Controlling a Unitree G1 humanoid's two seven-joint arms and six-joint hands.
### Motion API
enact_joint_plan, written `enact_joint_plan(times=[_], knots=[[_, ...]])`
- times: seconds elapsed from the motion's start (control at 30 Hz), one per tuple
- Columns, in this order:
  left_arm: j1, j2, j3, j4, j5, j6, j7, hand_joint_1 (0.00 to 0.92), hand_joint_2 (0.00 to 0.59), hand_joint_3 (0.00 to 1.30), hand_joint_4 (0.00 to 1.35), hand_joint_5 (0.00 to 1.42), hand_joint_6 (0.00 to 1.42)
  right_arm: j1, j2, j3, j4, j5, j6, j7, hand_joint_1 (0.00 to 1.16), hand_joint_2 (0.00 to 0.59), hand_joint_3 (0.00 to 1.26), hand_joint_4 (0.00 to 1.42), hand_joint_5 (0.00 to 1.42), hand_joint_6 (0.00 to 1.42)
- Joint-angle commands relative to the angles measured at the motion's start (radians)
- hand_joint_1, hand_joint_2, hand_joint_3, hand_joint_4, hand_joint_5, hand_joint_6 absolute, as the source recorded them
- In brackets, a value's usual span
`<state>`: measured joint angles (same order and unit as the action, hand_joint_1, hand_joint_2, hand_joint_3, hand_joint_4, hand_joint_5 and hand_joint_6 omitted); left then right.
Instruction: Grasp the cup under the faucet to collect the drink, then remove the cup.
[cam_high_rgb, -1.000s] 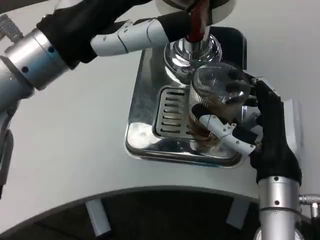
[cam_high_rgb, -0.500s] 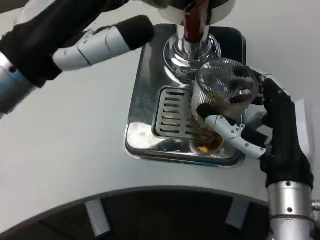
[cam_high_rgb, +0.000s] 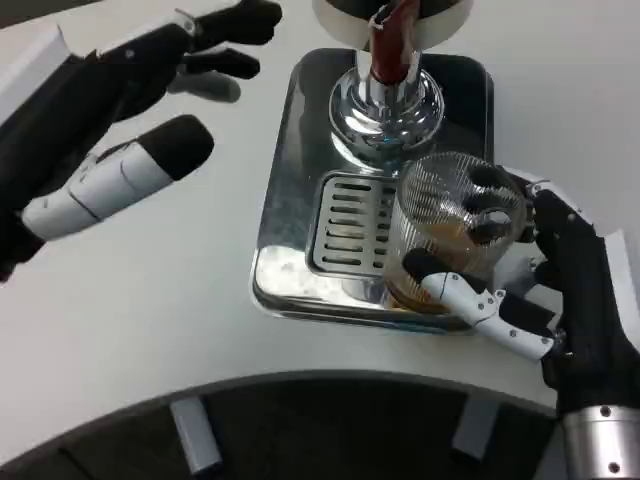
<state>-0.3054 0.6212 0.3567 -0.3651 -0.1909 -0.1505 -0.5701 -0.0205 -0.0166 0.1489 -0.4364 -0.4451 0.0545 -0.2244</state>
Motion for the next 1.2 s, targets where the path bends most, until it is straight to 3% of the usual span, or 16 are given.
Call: enact_joint_plan(times=[0.03, 0.53, 0.73, 1.2], knots=[[0.108, -0.002, 0.053, -0.054, 0.006, 0.006, 0.032, 0.0, 0.103, 0.22, 0.17, 0.24, 0.3, 0.037, -0.008, 0.013, -0.049, 0.003, -0.064, 0.01, 0.82, 0.222, 0.77, 0.88, 1.05, 1.2], [0.409, -0.006, 0.138, -0.16, 0.176, -0.025, 0.088, 0.0, 0.114, 0.16, 0.09, 0.14, 0.22, 0.109, -0.039, 0.048, -0.109, -0.023, -0.104, 0.033, 0.82, 0.223, 0.8, 0.9, 1.08, 1.24], [0.501, -0.009, 0.131, -0.193, 0.277, -0.038, 0.097, 0.0, 0.11, 0.1, 0.0, 0.06, 0.17, 0.145, -0.053, 0.062, -0.143, -0.028, -0.118, 0.059, 0.82, 0.223, 0.81, 0.91, 1.09, 1.24], [0.596, -0.022, 0.087, -0.3, 0.441, -0.054, 0.108, 0.0, 0.102, 0.0, 0.0, 0.0, 0.09, 0.179, -0.078, 0.079, -0.19, -0.037, -0.136, 0.107, 0.82, 0.223, 0.82, 0.92, 1.09, 1.24]])
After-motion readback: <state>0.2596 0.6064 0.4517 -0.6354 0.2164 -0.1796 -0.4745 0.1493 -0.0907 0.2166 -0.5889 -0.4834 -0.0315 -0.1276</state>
